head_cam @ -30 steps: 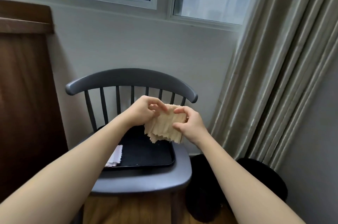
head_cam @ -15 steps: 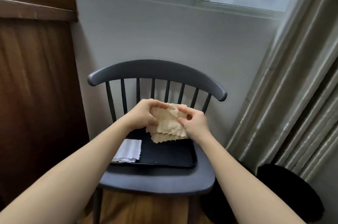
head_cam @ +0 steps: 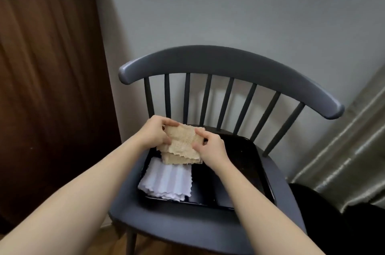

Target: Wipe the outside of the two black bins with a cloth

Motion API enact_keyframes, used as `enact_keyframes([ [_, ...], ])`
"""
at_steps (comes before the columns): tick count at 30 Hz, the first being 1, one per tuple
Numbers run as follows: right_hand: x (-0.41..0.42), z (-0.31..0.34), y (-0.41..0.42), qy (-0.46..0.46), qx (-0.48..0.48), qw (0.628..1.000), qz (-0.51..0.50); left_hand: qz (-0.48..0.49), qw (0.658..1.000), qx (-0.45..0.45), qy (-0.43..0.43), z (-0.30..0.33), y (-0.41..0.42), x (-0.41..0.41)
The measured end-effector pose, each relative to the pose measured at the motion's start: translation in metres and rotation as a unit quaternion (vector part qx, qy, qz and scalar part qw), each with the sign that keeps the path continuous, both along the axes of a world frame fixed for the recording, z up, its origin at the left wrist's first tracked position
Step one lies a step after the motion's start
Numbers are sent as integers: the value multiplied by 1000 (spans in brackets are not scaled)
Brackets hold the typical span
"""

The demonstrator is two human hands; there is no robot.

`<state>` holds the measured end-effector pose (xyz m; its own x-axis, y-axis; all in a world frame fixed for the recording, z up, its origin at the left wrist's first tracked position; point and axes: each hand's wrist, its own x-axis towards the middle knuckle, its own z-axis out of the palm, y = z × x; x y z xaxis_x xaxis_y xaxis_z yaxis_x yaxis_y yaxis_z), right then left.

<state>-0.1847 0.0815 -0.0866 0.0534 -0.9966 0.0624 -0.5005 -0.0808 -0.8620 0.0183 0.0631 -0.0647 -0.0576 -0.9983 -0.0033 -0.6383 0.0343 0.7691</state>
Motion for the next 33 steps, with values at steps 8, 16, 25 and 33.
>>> enact_keyframes([
  [8,10,-33,-31,121,15,992,22,5,998,21,-63,-36,-28,3],
  [16,9,-34,-37,292,30,956,18,-14,989,-9,-146,-46,-29,7],
  [25,15,-27,-29,378,19,923,69,-63,959,10,-277,-45,-24,8],
  [33,10,-34,-32,447,-11,889,101,-90,958,21,-272,-55,-24,19],
])
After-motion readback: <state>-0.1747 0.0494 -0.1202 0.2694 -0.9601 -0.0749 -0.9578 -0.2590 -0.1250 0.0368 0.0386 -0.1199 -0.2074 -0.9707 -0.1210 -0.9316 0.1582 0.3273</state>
